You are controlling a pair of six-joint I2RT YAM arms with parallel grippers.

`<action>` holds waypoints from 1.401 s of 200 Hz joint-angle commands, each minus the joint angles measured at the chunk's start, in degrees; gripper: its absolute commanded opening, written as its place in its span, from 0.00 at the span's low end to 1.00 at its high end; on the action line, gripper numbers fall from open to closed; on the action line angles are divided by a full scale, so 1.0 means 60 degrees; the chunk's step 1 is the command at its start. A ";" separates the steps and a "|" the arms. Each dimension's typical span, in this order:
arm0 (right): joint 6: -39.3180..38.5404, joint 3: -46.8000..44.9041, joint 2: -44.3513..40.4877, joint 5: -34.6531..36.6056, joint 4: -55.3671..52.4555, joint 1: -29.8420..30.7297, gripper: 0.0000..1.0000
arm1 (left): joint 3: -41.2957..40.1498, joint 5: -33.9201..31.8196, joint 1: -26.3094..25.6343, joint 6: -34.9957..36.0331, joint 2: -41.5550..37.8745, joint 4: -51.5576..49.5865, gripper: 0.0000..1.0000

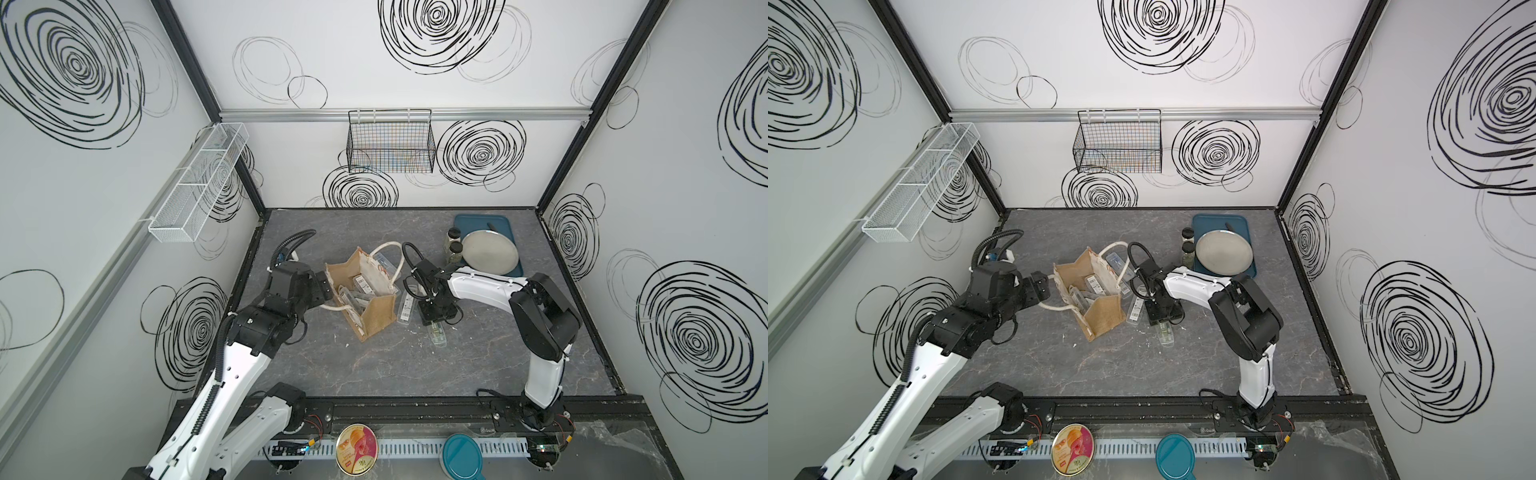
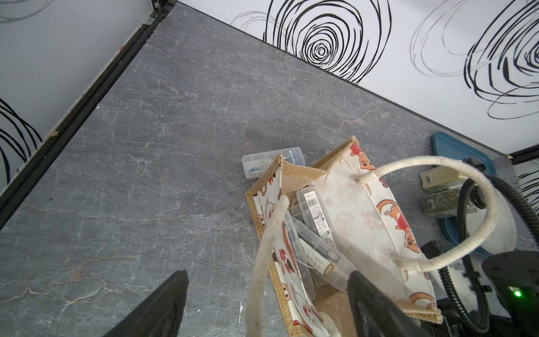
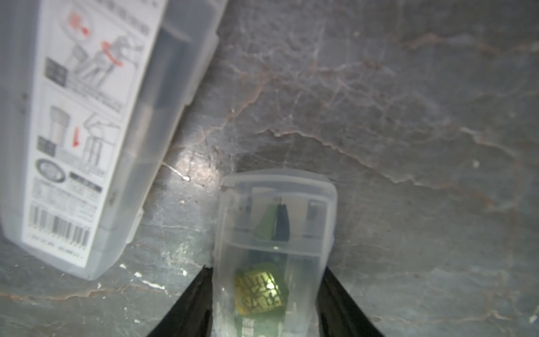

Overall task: Put the compass set into the canvas bag
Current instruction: Pick up the compass set at the center of the board, then place the compass set in the canvas bag.

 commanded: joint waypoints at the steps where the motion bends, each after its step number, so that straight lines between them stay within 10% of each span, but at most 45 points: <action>1: 0.0090 -0.0130 0.0358 0.0115 -0.0172 0.0008 0.54 | 0.0020 -0.0088 -0.0074 -0.0050 -0.0065 0.0183 0.89; 155: 0.0009 -0.0487 -0.3277 0.0906 -0.0728 -0.1003 0.46 | 0.0345 -0.0124 -0.0088 0.0012 -0.0005 -0.0027 0.89; 280: -0.1756 0.6092 -0.1550 0.1783 -0.1267 0.1774 0.46 | 0.0287 -0.0113 -0.0493 -0.0363 0.0102 0.0116 0.89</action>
